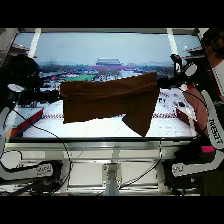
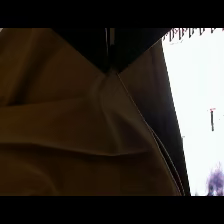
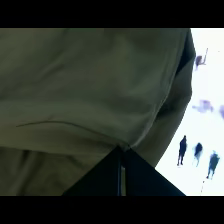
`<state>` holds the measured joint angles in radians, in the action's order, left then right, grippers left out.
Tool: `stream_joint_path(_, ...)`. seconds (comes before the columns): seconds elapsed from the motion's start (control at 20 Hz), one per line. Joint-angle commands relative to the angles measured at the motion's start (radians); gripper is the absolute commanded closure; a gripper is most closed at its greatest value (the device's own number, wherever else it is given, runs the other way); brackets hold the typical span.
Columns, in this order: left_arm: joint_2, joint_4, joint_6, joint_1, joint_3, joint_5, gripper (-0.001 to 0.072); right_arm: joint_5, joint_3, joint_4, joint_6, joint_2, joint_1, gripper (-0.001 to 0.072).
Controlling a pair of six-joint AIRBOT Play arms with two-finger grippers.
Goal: Fold the clothes and pants, and hang the long-sleeved shirts on hangers.
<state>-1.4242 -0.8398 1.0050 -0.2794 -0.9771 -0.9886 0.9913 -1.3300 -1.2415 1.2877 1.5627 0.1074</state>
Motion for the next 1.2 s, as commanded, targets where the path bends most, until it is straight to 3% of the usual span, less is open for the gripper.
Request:
stream_joint_path(0.0, -0.001, -0.028, 0.009, 0.004, 0.001, -0.004, 0.0686, 0.0, -0.013, -0.023, 0.016, -0.005, 0.014, 0.0696)
stream_joint_path(0.05, -0.001, -0.043, 0.01, 0.004, 0.001, -0.005, 0.0658, 0.013, -0.013, -0.022, 0.019, -0.005, 0.019, 0.0642)
stream_joint_path(0.1, -0.001, -0.055, 0.009, 0.004, 0.001, -0.008, 0.0546, 0.023, -0.013, -0.024, 0.019, -0.005, 0.02, 0.0435)
stream_joint_path(0.15, -0.001, -0.053, 0.01, 0.004, 0.001, -0.016, 0.0292, 0.035, -0.013, -0.024, 0.019, -0.005, 0.019, 0.021)
stream_joint_path(0.2, -0.001, -0.052, 0.011, 0.005, 0.001, -0.024, -0.0013, 0.044, -0.013, -0.024, 0.019, -0.006, 0.019, 0.0165)
stream_joint_path(0.4, 0.002, -0.051, 0.007, -0.01, -0.01, -0.076, 0.0016, 0.105, -0.013, -0.1, 0.018, -0.029, 0.023, 0.0166)
stream_joint_path(0.5, 0.014, -0.052, -0.049, -0.048, -0.057, -0.171, 0.0015, 0.145, -0.013, -0.159, -0.012, -0.071, 0.042, 0.0166)
stream_joint_path(0.75, 0.131, -0.041, -0.051, -0.184, -0.181, -0.34, 0.0017, 0.281, 0.0, -0.157, -0.054, -0.223, 0.164, 0.0167)
stream_joint_path(1.15, 0.329, 0.003, -0.05, -0.296, -0.182, -0.307, 0.0018, 0.266, 0.442, 0.255, -0.168, -0.346, 0.213, 0.0168)
